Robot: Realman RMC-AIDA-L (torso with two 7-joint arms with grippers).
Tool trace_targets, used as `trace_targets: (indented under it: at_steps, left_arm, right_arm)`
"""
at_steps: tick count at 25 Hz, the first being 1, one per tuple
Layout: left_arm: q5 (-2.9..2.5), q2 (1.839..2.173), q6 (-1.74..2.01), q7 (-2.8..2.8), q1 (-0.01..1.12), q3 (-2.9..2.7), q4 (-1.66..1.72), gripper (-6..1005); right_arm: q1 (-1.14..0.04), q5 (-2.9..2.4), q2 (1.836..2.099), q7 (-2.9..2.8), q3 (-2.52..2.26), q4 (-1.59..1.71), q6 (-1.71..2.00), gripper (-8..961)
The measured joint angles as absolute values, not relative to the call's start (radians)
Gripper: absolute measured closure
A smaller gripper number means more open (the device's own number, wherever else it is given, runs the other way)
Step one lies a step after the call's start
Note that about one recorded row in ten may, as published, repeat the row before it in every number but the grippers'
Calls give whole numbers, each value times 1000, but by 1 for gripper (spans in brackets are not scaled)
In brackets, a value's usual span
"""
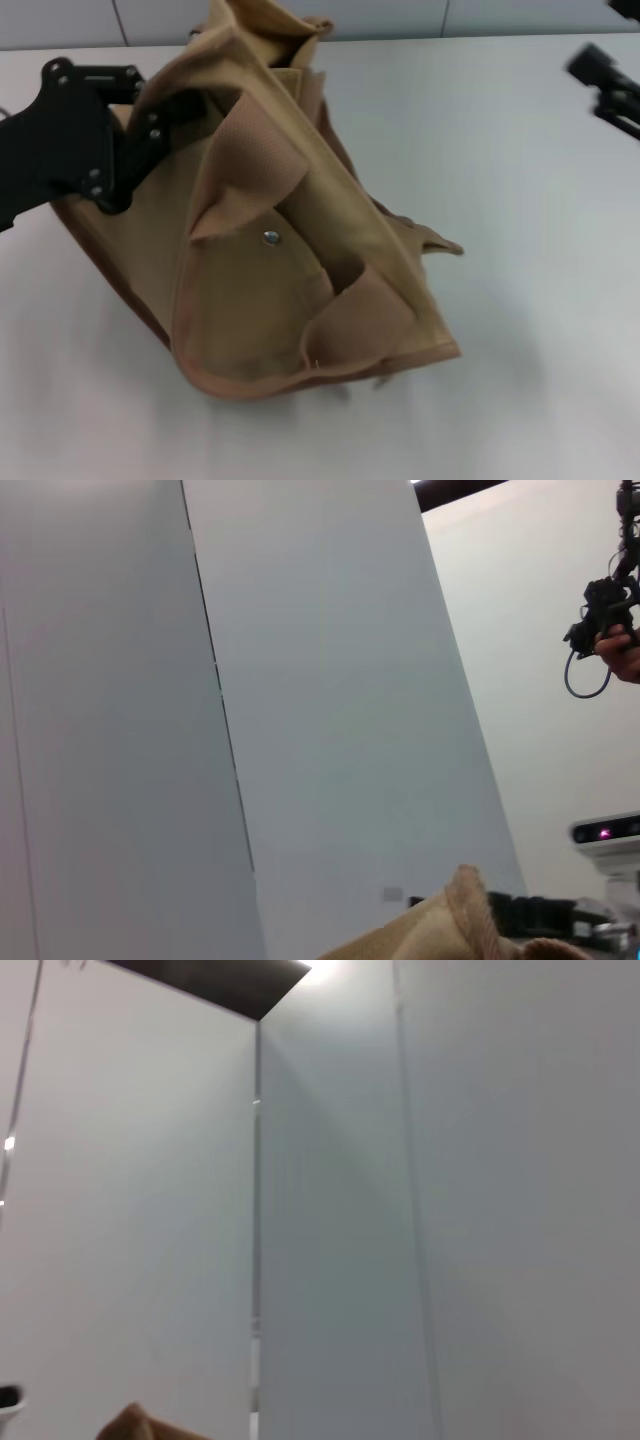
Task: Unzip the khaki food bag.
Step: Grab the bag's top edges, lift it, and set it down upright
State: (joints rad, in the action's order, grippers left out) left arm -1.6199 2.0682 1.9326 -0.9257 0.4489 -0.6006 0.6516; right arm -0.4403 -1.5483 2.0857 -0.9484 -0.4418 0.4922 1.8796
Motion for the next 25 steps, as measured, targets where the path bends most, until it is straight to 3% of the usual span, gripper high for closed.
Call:
trace_targets:
  at_steps: [8, 25]
  left_arm:
    - [-1606, 2073, 1929, -943, 470, -609, 663, 920]
    - [-1599, 2074, 1926, -945, 495, -624, 649, 921]
  right_arm:
    - [-558, -1547, 2091, -742, -744, 360, 1778, 125]
    - [-699, -1532, 2092, -353, -781, 115, 1718, 180]
